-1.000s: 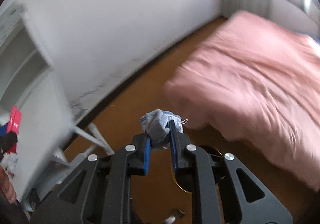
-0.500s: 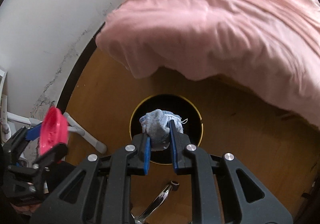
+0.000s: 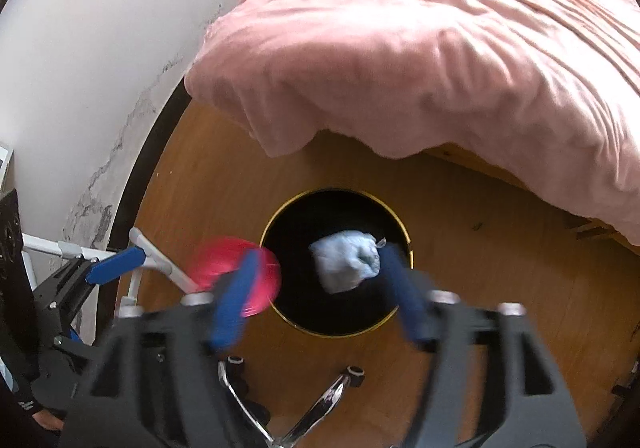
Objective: Collect trash
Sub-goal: 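Carry both items over the black bin and open both grippers to drop them, then grasp the white paper cup with the left gripper while the right gripper grasps the clear plastic bag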
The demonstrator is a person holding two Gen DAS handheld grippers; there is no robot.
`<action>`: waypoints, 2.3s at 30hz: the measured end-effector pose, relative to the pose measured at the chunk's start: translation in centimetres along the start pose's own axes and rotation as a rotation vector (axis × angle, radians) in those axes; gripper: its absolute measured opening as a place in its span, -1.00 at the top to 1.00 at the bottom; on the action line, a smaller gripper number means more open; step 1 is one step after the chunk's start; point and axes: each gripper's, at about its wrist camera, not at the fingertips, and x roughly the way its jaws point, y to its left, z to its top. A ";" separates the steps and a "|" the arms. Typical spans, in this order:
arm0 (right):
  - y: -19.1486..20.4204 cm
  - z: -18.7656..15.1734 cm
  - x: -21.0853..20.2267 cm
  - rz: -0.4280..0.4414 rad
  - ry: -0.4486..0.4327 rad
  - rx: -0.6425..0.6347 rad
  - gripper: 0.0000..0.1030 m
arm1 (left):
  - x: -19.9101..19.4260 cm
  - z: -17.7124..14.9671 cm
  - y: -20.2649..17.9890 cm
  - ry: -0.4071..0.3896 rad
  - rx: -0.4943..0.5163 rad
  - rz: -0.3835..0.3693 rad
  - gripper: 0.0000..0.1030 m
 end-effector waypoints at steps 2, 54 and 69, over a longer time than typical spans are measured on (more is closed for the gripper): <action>0.1 0.1 -0.3 0.003 -0.006 0.002 -0.33 | -0.3 0.1 0.1 -0.005 -0.007 0.004 -0.78; 64.3 -27.2 -19.5 0.724 -0.032 -1.359 0.33 | -48.3 -49.1 22.3 -0.476 -0.987 0.646 -0.84; 55.9 -16.7 -18.3 0.639 -0.057 -1.078 0.32 | -42.4 -37.6 23.6 -0.281 -0.489 0.616 -0.84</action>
